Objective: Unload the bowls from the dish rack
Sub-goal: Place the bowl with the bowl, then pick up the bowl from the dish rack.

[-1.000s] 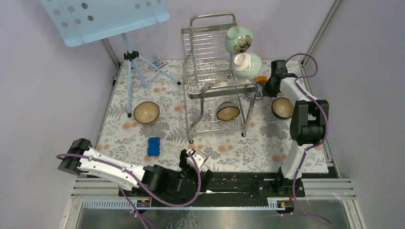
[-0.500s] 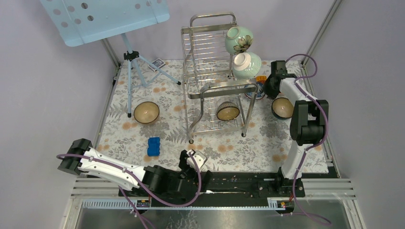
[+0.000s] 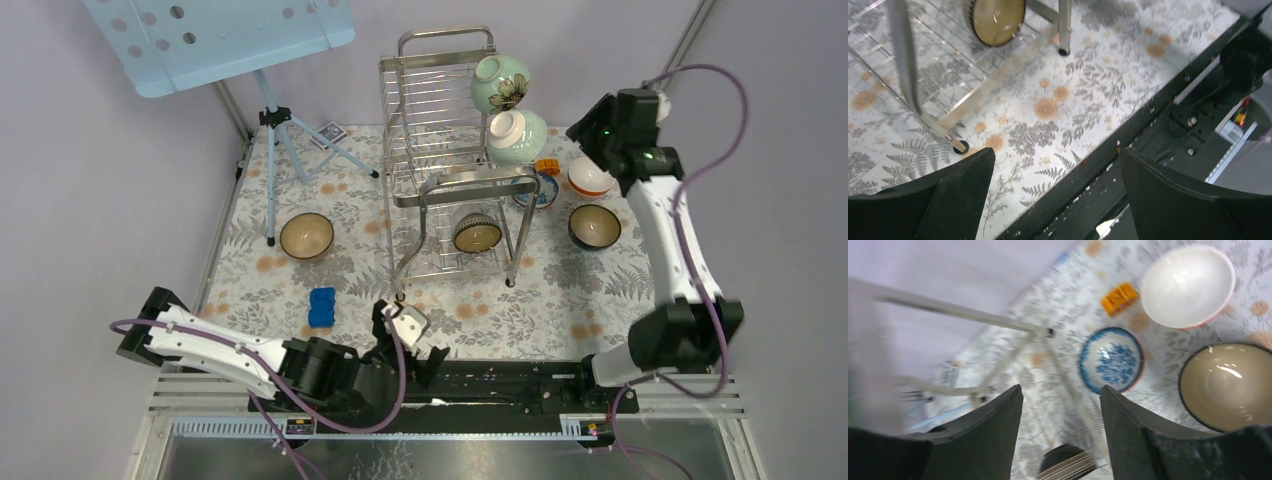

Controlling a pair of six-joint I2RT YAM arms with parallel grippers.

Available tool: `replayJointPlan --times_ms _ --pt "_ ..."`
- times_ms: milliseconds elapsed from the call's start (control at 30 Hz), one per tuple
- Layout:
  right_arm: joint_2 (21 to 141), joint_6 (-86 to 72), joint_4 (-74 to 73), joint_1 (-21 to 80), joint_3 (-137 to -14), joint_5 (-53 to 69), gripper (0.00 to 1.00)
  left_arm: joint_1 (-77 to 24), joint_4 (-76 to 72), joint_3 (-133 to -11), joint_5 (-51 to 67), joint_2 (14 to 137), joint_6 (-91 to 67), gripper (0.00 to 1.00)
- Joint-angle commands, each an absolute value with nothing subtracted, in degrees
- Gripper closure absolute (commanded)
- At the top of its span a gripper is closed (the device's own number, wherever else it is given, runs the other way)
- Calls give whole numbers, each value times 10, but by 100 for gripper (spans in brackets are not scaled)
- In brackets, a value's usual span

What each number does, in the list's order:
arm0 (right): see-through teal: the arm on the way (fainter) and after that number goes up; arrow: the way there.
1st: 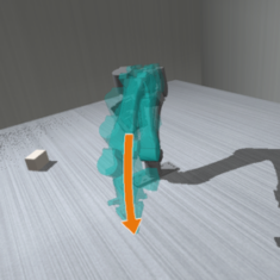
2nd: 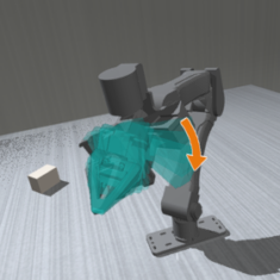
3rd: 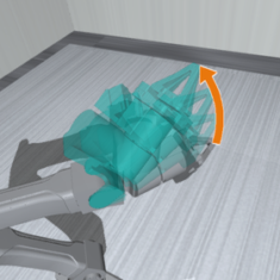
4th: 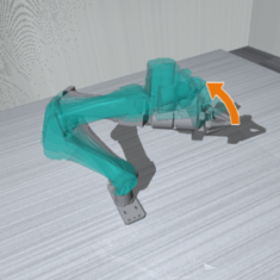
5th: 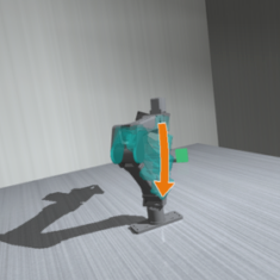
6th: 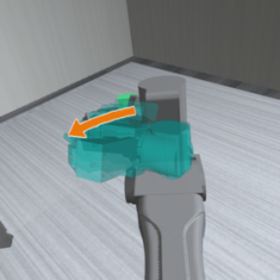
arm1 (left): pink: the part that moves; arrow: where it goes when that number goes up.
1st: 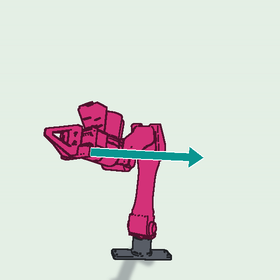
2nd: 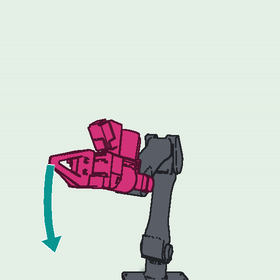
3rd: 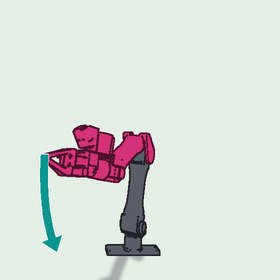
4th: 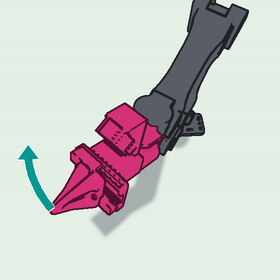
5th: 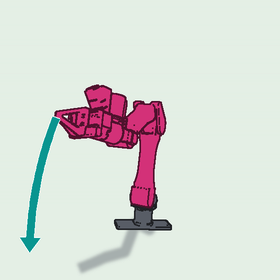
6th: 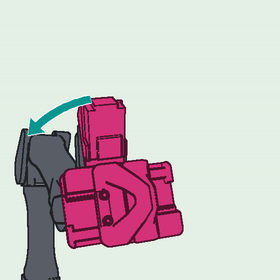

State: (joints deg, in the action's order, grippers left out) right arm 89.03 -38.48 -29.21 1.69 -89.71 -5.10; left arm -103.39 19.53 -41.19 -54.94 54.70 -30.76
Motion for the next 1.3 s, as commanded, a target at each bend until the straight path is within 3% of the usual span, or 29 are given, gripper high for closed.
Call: replayJointPlan --times_ms 0,233,400,500,733,1067,1267 --pt "772 -411 -269 14 -878 9 30 -1034 170 -453 -619 496 -251 1" --pt "624 -438 -186 15 -775 110 8 -1033 172 -479 -679 426 -258 1" --pt "604 -531 -71 14 -732 260 6 -1033 158 -477 -691 391 -261 1" --pt "605 -568 -14 13 -705 288 6 -1033 155 -478 -686 379 -262 1" --pt "620 -668 170 -13 -632 345 12 -1033 173 -475 -670 377 -285 1" --pt "641 -768 321 -28 -578 387 29 -1032 173 -480 -683 378 -273 1" --pt "660 -850 430 -33 -536 413 31 -1033 169 -476 -686 370 -267 1"
